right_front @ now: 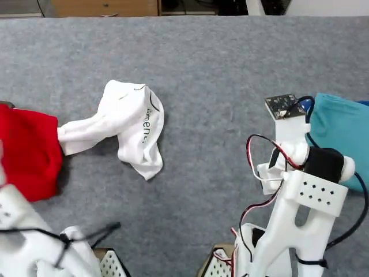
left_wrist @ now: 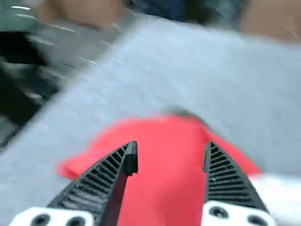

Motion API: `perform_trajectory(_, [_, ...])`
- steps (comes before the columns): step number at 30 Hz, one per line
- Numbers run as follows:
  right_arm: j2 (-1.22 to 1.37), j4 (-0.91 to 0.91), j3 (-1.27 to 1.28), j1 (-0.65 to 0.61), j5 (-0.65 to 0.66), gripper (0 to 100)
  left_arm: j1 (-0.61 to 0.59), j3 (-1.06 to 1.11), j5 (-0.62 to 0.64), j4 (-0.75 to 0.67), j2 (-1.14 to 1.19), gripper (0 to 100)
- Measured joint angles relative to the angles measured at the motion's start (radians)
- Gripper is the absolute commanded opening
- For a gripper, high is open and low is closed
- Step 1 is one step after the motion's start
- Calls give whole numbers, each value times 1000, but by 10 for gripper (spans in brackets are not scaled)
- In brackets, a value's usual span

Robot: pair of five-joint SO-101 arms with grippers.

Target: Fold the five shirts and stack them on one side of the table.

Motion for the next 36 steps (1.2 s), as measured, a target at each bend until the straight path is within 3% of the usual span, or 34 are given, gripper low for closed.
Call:
perform_trajectory(3, [0,0,0,0,0,4,207,25,-11,233,-74,233])
perform_trajectory(6, [0,0,0,0,0,4,414,117,-11,322,-106,233])
perform_trajectory(10, [0,0,0,0,0,3,614,269,-11,305,-91,236])
perform_trajectory(16, [0,0,0,0,0,3,776,358,28,137,11,236])
perform_trajectory(22, [0,0,26,0,0,3,876,358,35,44,184,234])
perform_trajectory(36, [0,0,41,0,0,3,844,311,35,-235,614,197])
